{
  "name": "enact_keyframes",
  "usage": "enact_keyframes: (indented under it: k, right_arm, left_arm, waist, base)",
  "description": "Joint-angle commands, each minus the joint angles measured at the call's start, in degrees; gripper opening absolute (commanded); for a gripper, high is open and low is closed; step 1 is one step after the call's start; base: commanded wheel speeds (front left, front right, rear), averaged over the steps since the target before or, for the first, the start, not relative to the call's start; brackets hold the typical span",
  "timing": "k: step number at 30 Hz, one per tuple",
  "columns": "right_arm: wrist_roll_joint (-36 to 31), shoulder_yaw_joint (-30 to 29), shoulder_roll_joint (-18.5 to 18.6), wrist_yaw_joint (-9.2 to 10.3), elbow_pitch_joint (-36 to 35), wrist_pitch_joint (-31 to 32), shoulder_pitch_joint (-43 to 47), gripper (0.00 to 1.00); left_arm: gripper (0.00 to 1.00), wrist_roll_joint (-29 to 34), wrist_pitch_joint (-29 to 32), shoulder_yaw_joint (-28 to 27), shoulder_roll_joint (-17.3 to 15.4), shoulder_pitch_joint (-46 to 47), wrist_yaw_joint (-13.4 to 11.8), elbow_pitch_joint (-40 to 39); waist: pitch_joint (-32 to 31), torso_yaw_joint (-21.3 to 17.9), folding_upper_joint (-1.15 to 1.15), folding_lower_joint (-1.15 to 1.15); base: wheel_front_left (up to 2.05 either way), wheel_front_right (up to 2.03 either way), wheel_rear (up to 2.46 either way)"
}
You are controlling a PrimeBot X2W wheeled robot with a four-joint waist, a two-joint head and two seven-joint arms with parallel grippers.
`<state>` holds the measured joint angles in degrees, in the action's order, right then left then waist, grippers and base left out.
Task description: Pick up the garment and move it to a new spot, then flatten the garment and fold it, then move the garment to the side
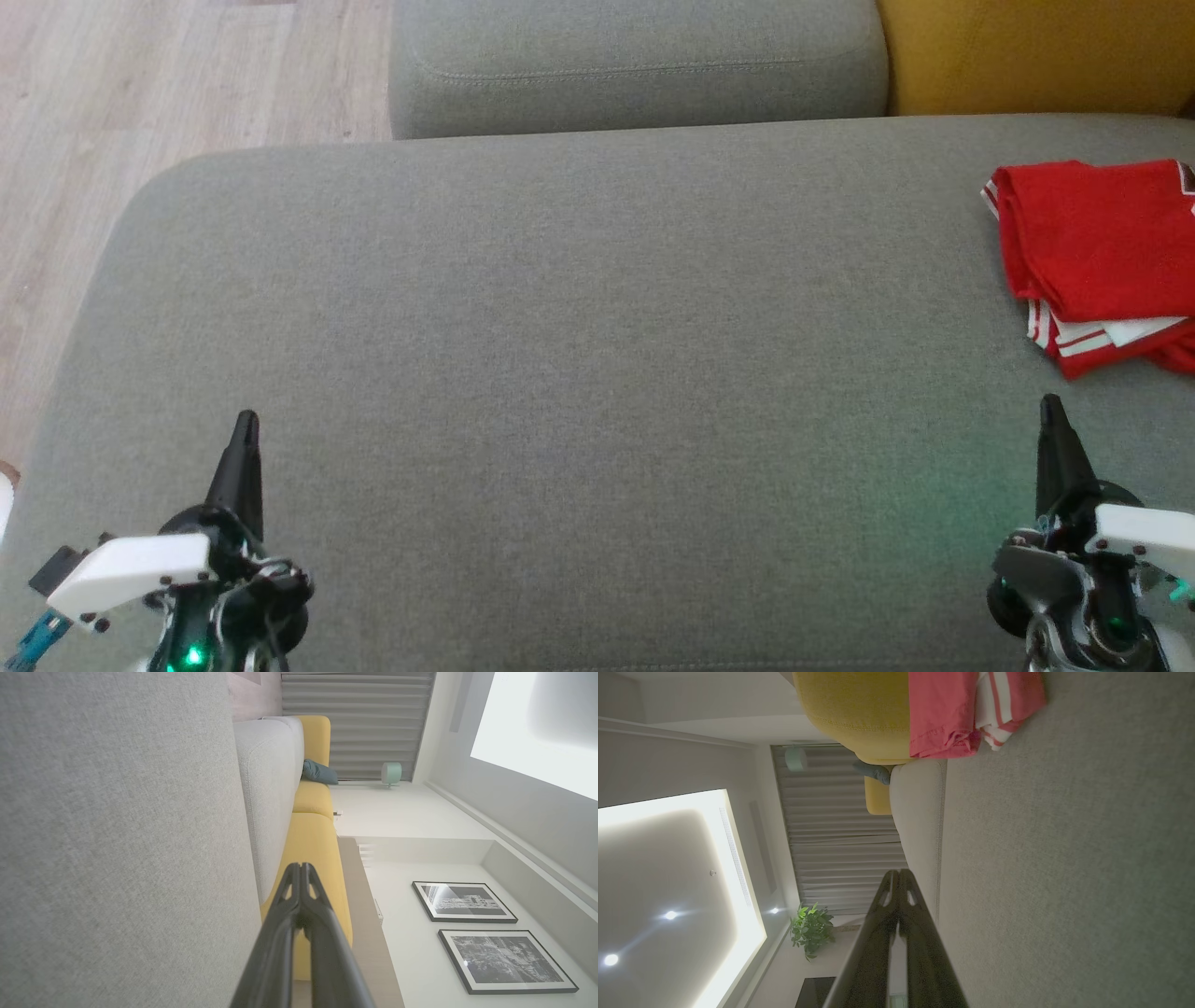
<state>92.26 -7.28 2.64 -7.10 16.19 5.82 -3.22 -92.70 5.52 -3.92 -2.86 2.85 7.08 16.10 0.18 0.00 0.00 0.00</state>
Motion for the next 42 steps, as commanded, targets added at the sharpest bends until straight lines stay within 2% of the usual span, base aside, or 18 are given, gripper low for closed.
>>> enact_keyframes:
  k: [1,42]
  right_arm:
    - [0.26,1.19,0.57,-0.39,-2.19,0.33,-2.93,0.0]
    - [0.07,0.96,0.42,-0.39,-2.18,0.51,-2.95,0.0]
  left_arm:
    - [0.0,-0.08,0.37,-1.86,-0.57,3.27,0.41,-2.07]
    - [0.0,0.21,0.65,-2.21,-0.33,3.3,0.41,-2.06]
  waist:
    - [0.0,0.0,0.0,0.0]
    - [0.0,0.0,0.0,0.0]
  base:
    - [0.0,0.0,0.0]
    - [0.0,0.0,0.0]
